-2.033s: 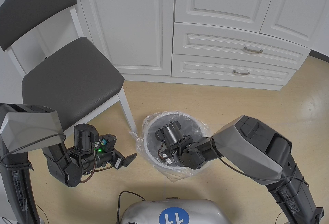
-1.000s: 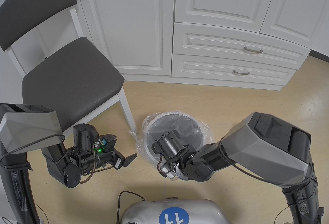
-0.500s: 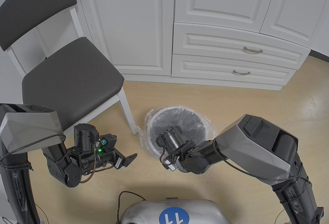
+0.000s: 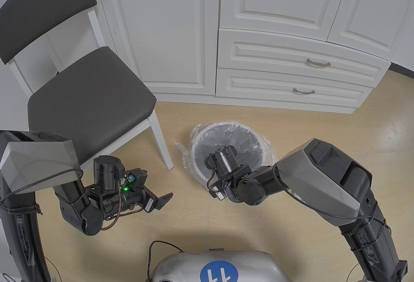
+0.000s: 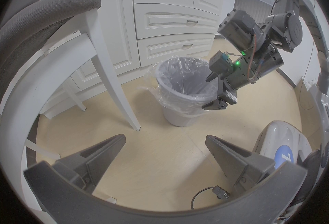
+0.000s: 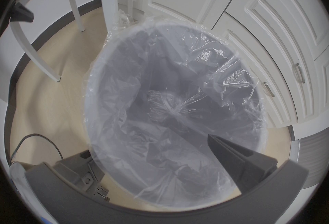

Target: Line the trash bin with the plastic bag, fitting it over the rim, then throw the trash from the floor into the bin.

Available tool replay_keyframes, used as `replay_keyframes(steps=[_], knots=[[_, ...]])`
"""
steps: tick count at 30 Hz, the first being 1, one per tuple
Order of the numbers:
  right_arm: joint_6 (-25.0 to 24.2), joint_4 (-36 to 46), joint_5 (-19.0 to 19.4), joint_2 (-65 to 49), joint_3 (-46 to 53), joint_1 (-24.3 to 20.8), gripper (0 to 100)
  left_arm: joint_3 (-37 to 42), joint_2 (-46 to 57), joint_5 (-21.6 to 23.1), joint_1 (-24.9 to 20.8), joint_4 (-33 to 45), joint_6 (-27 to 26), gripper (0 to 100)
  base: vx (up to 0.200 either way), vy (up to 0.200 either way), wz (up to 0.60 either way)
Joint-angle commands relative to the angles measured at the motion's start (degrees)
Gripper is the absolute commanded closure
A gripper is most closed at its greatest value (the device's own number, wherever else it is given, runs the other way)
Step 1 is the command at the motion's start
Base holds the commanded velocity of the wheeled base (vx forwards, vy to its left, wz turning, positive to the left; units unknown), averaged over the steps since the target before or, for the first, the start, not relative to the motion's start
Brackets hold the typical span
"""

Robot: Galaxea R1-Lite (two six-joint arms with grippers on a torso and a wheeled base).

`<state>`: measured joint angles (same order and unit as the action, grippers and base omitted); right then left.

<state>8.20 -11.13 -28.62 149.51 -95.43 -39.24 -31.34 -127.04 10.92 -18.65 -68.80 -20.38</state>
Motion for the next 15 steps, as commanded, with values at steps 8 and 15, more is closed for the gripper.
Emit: replay_keyframes(steps=[8, 15], knots=[[-0.2, 0.3, 0.8, -5.7, 3.2, -2.1, 0, -0.1, -0.4, 0.0, 0.0, 0.0, 0.0, 0, 0.000, 0.000, 0.00], [0.1, 0.5, 1.4, -12.2, 10.6, -4.5, 0, 0.0, -0.5, 0.0, -0.1, 0.0, -0.1, 0, 0.000, 0.000, 0.00]])
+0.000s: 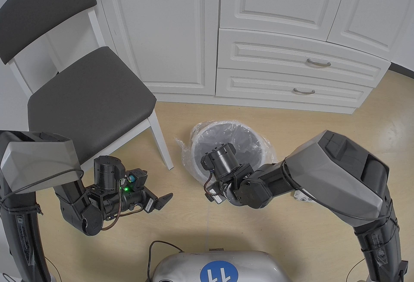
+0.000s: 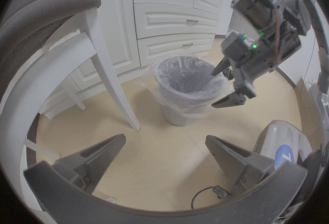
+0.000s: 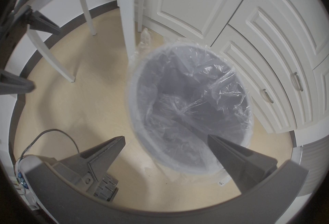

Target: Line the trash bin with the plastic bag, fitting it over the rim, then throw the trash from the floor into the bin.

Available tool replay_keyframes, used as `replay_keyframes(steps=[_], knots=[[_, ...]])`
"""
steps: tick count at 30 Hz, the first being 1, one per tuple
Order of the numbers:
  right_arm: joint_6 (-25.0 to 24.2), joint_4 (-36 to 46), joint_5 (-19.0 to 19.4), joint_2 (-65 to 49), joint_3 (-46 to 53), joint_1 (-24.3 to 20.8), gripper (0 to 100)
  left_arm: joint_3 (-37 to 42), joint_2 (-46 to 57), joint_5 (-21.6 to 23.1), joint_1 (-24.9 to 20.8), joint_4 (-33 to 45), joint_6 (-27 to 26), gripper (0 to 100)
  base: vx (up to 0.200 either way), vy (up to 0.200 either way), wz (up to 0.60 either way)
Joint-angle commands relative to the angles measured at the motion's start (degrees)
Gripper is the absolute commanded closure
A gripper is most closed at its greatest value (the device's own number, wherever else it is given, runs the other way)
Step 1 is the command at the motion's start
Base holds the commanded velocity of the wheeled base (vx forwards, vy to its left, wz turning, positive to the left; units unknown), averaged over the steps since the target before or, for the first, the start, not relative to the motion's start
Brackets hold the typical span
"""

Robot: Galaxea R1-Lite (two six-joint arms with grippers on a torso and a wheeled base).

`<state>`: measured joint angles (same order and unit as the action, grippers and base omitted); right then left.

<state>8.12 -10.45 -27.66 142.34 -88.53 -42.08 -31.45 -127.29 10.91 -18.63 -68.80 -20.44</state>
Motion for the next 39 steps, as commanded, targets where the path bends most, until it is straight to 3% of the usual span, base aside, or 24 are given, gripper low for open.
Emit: replay_keyframes(steps=[1, 23, 30, 39], knots=[[0.1, -0.5, 0.5, -5.0, 3.5, -1.9, 0, 0.1, -0.1, 0.0, -0.1, 0.0, 0.0, 0, 0.000, 0.000, 0.00], [-0.1, -1.4, -0.3, 5.4, -5.3, 0.7, 0, -0.3, -1.0, 0.0, -0.1, 0.0, 0.1, 0, 0.000, 0.000, 0.00], [2.7, -10.5, -0.5, 11.4, -7.1, 1.4, 0, -0.4, -1.0, 0.0, -0.1, 0.0, 0.0, 0, 0.000, 0.000, 0.00], [4.4, -13.1, -0.6, 12.4, -6.9, 0.8, 0, -0.4, -1.1, 0.0, -0.1, 0.0, 0.0, 0, 0.000, 0.000, 0.00]])
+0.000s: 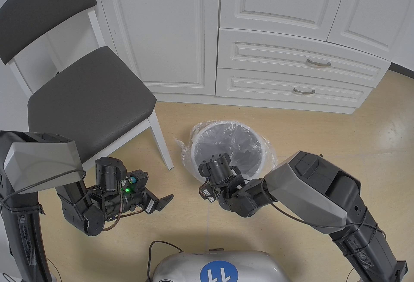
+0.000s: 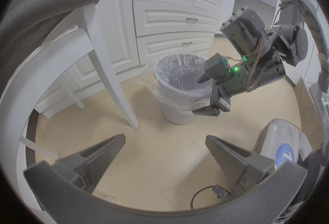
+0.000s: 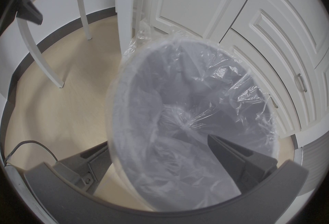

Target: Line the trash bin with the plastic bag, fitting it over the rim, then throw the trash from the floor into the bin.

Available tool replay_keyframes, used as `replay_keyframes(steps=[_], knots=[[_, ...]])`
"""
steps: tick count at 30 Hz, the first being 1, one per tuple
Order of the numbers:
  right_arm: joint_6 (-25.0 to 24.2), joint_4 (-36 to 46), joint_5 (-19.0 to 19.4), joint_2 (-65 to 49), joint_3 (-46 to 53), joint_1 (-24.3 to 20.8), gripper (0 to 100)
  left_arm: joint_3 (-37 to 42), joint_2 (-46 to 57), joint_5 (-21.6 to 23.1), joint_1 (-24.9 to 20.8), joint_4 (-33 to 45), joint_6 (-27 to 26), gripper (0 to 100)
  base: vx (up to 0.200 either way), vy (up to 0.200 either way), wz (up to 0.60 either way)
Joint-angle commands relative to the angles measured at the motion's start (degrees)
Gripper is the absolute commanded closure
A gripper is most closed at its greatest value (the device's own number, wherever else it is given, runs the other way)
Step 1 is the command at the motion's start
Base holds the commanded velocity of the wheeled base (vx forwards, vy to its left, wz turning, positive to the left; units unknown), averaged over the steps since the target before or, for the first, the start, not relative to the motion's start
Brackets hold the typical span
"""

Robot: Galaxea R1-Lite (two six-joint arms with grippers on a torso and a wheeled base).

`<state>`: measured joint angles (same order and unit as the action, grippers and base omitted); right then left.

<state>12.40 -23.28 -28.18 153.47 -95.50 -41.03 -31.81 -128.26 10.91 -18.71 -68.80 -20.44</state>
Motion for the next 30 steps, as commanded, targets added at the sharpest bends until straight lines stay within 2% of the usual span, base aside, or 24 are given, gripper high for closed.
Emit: replay_keyframes(steps=[1, 4, 10, 14, 15, 18, 22, 26, 30], knots=[[0.1, -0.3, 0.0, 1.3, 0.1, -0.3, 0, 0.0, -0.2, 0.0, 0.0, 0.0, 0.0, 0, 0.000, 0.000, 0.00], [0.1, -1.8, 0.0, 0.6, 1.4, -0.7, 0, 0.1, -0.1, 0.0, 0.0, 0.0, 0.0, 0, 0.000, 0.000, 0.00], [0.3, -2.6, 1.0, -8.4, 9.8, -2.6, 0, 0.2, -0.1, 0.0, -0.1, 0.0, 0.0, 0, 0.000, 0.000, 0.00], [-0.4, -2.1, 4.3, -12.7, 13.0, -3.2, 0, 0.3, 0.0, 0.0, -0.1, 0.0, 0.0, 0, 0.000, 0.000, 0.00], [-1.4, -1.9, 6.1, -13.7, 13.7, -3.1, 0, 0.3, 0.0, 0.0, -0.1, 0.0, 0.0, 0, 0.000, 0.000, 0.00], [-4.3, -0.1, 8.4, -15.0, 14.1, -2.9, 0, 0.5, 0.2, 0.0, -0.1, -0.4, -0.1, 0, 0.000, 0.000, 0.00], [-10.7, 6.8, 12.9, -17.4, 12.4, -3.3, 0, 0.7, -0.2, 0.0, -0.1, -2.0, -0.7, 0, 0.000, 0.000, 0.00], [-15.1, 11.2, 13.2, -16.6, 6.9, -2.9, 0, 0.6, -0.2, 0.0, -0.1, -2.3, -0.8, 0, 0.000, 0.000, 0.00], [-18.4, 12.2, 13.1, -13.5, 1.3, -1.9, 0, 0.5, -0.3, 0.0, 0.0, -2.4, -0.7, 0, 0.000, 0.000, 0.00]])
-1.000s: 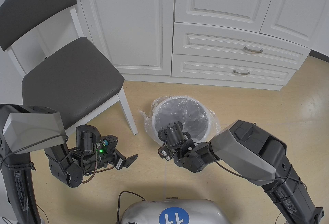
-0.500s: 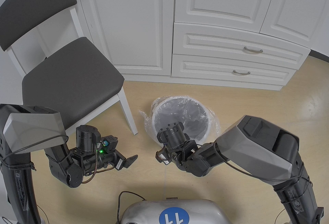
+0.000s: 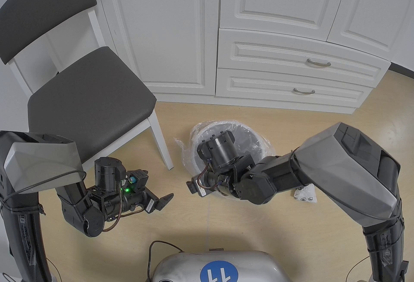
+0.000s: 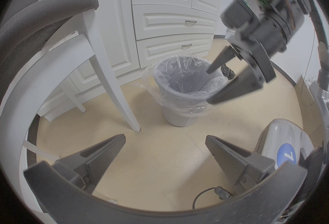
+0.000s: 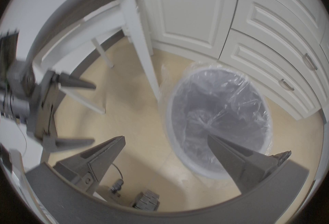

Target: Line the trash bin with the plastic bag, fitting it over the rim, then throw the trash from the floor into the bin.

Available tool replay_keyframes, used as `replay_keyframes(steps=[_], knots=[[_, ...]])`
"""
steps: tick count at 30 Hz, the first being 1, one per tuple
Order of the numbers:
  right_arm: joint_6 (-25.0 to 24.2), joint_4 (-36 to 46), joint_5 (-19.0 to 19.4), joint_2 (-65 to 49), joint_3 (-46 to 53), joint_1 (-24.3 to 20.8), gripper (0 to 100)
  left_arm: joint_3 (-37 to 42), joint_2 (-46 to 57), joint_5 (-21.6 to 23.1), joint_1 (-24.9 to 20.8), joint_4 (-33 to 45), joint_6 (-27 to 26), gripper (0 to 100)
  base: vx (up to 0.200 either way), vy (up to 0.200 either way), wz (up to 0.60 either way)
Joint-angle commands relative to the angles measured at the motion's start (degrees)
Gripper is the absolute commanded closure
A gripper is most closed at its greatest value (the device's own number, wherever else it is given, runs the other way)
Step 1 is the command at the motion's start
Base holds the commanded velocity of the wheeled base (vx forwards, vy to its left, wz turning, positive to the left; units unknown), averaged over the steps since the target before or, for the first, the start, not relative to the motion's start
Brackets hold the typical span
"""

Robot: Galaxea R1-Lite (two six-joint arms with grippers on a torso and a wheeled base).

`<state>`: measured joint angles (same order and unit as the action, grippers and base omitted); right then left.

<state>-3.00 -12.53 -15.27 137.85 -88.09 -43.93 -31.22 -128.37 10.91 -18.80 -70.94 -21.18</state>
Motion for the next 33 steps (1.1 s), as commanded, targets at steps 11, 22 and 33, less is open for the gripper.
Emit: replay_keyframes(steps=[11, 22, 33], knots=[[-1.7, 1.4, -6.3, 9.5, -12.7, 6.1, 0, -0.3, -0.5, 0.0, 0.1, -0.3, 0.0, 0, 0.000, 0.000, 0.00], [4.1, 1.1, -11.8, 11.5, -12.7, 6.7, 0, -0.5, -0.9, 0.0, 0.2, -0.3, 0.0, 0, 0.000, 0.000, 0.00], [6.8, 1.4, -11.7, 3.8, -0.9, 5.0, 0, -0.5, -0.9, 0.0, 0.2, -0.3, 0.0, 0, 0.000, 0.000, 0.00]])
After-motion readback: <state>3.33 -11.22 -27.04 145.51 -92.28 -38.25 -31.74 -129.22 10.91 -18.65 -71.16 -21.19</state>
